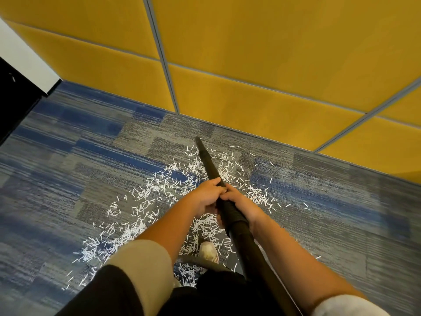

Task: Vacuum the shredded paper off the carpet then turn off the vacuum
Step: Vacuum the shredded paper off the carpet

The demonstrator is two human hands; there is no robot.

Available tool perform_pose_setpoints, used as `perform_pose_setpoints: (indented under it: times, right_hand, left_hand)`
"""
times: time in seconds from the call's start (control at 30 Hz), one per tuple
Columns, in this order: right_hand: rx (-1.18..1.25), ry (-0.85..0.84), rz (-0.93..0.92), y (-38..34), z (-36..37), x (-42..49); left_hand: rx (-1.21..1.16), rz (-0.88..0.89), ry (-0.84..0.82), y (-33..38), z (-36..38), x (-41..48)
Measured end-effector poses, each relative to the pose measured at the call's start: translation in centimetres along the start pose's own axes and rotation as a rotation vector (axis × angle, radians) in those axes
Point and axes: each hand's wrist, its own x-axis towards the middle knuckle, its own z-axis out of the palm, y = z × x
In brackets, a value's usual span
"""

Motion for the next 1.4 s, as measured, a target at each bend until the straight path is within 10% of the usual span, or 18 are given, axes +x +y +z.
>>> perform_pose_setpoints:
  times: [1.4]
  right_hand:
    - [-0.058, 0.022, 0.013, -0.4, 1.6, 1.1]
  left_hand:
    - [-0.075, -0.037, 0.025, -0.7, -1.9, 1.5]
